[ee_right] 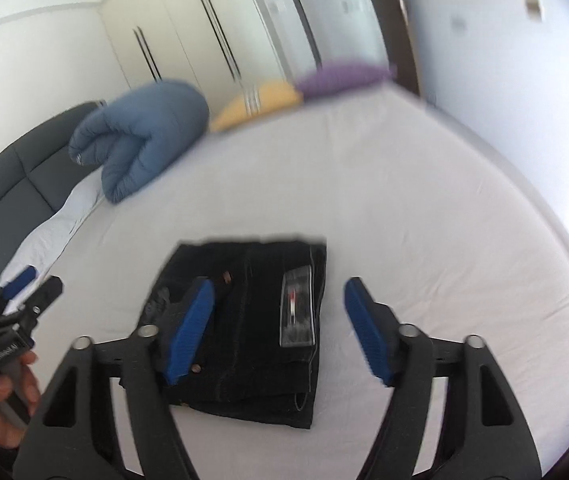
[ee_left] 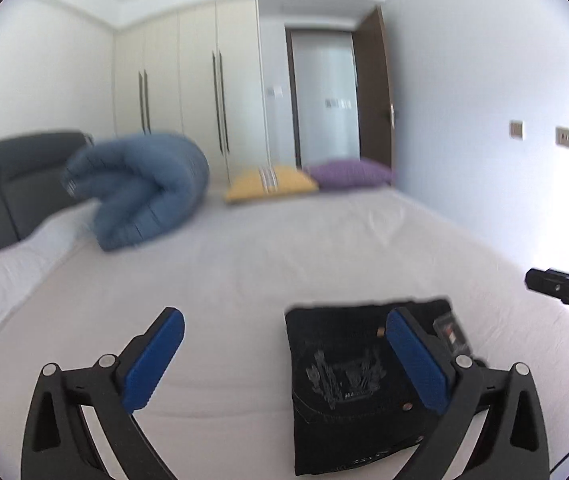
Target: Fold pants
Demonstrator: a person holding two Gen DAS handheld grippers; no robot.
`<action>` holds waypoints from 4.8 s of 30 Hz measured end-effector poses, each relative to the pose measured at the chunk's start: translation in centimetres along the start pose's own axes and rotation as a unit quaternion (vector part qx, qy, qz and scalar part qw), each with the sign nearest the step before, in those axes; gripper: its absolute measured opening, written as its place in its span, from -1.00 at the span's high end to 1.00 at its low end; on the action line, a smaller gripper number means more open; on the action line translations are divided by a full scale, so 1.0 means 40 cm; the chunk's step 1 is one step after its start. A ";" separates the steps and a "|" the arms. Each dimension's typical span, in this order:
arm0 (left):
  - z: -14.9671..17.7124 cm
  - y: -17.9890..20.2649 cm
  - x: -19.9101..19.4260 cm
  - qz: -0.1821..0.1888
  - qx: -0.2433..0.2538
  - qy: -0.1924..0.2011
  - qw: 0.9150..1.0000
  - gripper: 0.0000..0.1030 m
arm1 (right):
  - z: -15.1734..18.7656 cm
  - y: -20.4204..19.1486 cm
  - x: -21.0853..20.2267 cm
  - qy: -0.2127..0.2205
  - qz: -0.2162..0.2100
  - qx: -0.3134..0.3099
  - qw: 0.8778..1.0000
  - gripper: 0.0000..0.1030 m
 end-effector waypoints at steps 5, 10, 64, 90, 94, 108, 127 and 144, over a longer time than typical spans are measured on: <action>-0.092 0.017 -0.175 -0.066 0.022 0.068 0.995 -1.00 | -0.052 -0.037 -0.309 0.189 0.060 -0.023 0.980 -1.00; -0.160 0.024 -0.357 -0.077 0.006 0.119 0.990 -1.00 | -0.083 -0.040 -0.533 0.286 0.094 -0.029 0.953 -1.00; 0.054 0.033 -0.195 -0.009 -0.111 -0.209 0.972 -1.00 | 0.118 -0.125 -0.374 -0.067 0.080 -0.029 0.994 -1.00; 0.082 0.036 -0.174 -0.013 -0.115 -0.222 0.968 -1.00 | 0.153 -0.155 -0.342 -0.083 0.077 -0.030 0.993 -1.00; 0.084 0.037 -0.173 -0.012 -0.115 -0.223 0.968 -1.00 | 0.156 -0.158 -0.338 -0.085 0.077 -0.031 0.993 -1.00; 0.088 0.036 -0.172 -0.011 -0.116 -0.224 0.968 -1.00 | 0.168 -0.165 -0.330 -0.087 0.076 -0.032 0.993 -1.00; 0.096 0.036 -0.175 -0.012 -0.116 -0.226 0.967 -1.00 | 0.175 -0.170 -0.330 -0.088 0.074 -0.032 0.993 -1.00; 0.103 0.035 -0.179 -0.010 -0.117 -0.232 0.966 -1.00 | 0.171 -0.167 -0.330 -0.089 0.074 -0.032 0.993 -1.00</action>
Point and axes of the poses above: each gripper's, at about its wrist camera, not at the fingertips, and x roughly the way its jaws point, y to its right, z to its underside, the point moved 2 cm from there along x, roughly the way its jaws point, and after that the axes turned 14 degrees about z, right-handed, at the moved point
